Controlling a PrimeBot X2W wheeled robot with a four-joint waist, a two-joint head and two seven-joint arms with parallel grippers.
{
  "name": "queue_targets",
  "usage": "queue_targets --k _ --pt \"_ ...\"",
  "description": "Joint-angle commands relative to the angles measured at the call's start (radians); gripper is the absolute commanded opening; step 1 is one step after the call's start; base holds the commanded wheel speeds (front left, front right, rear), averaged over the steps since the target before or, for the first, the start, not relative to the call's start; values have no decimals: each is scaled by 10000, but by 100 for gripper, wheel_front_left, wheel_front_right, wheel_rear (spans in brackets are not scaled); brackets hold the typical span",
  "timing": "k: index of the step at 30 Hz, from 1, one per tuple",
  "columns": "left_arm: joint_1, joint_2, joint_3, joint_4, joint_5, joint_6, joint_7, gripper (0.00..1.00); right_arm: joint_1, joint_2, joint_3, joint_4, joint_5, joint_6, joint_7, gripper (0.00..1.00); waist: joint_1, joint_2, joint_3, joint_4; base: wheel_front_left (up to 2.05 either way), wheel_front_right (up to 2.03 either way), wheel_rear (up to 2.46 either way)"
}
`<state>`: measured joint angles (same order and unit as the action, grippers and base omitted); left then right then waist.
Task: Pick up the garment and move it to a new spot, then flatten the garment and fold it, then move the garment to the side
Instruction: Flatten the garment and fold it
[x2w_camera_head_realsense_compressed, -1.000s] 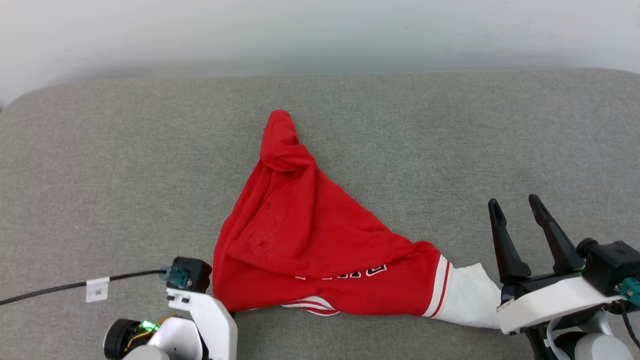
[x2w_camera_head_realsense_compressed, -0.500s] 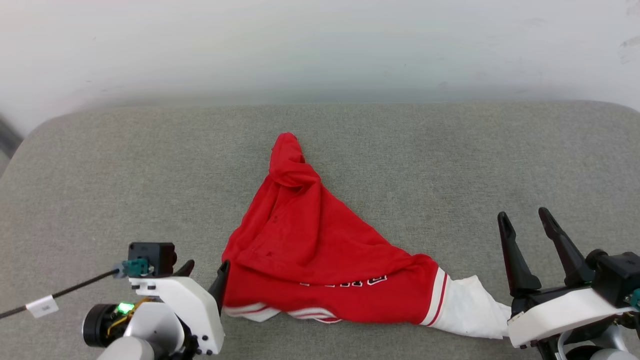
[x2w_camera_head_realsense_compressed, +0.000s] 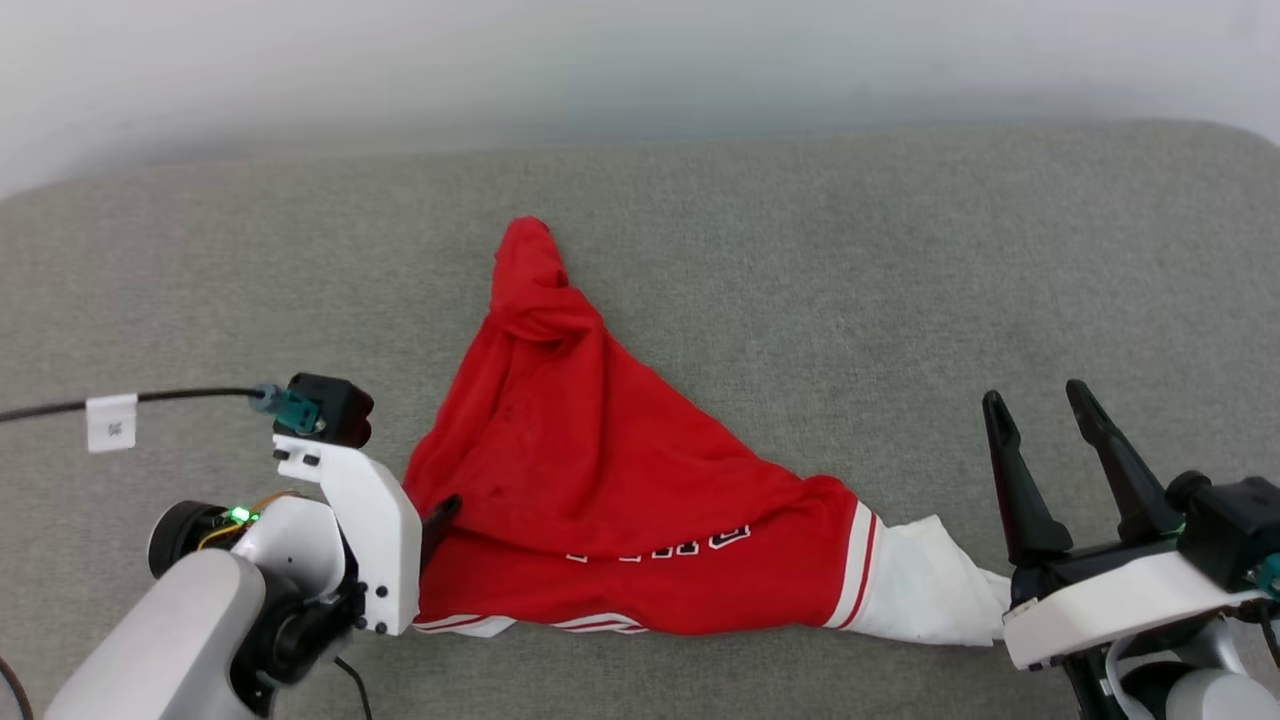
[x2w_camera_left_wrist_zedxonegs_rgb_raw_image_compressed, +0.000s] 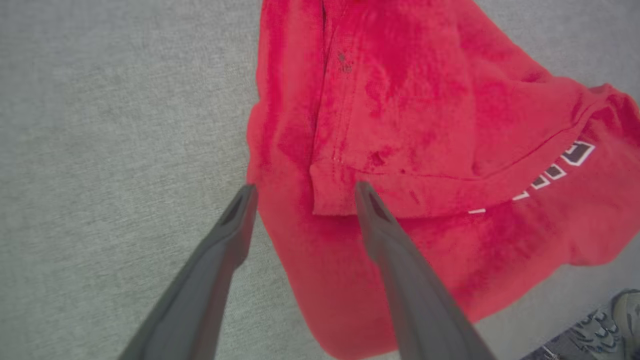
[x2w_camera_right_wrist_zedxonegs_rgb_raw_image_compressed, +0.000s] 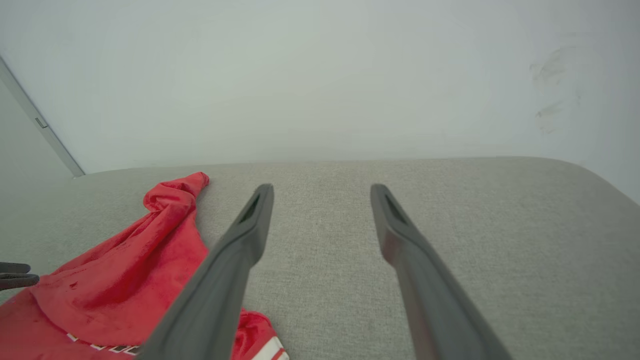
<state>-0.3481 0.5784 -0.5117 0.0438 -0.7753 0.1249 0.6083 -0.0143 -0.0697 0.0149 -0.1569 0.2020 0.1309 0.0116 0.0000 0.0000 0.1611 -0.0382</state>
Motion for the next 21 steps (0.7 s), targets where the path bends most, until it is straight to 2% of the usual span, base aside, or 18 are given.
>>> queue_targets --k 1,8,11,12,13,14,16,21 --pt "-350 80 -129 240 -115 -181 409 100 -202 20 71 72 68 -3 -103 100 0 0 440 -298 0 0 0" --pt "-965 64 -512 1414 -330 -602 1411 100 -550 63 270 460 207 -3 -410 100 0 0 1032 -698 0 0 0" --pt "-926 -133 -776 1955 -468 -761 1797 100 -671 70 315 615 231 -3 -502 100 0 0 1139 -792 0 0 0" --pt "-888 -193 -877 2109 -525 -820 1925 60 -698 69 321 661 239 -3 -529 100 0 0 1149 -815 0 0 0" --pt "-839 -315 -946 2215 -621 -896 1982 33 -720 71 332 717 248 -3 -557 100 0 0 1150 -834 0 0 0" --pt "-816 -428 -999 2310 -710 -955 2049 0 -736 74 341 760 264 -3 -566 100 0 0 1141 -847 0 0 0" --pt "-832 -542 -1100 2372 -728 -1085 1982 0 -746 77 340 832 282 -3 -585 100 0 0 1098 -852 0 0 0" --pt "-1631 -652 -813 2084 -31 -1111 583 0 -684 4 285 930 303 -3 -531 100 0 0 868 -756 0 0 0"
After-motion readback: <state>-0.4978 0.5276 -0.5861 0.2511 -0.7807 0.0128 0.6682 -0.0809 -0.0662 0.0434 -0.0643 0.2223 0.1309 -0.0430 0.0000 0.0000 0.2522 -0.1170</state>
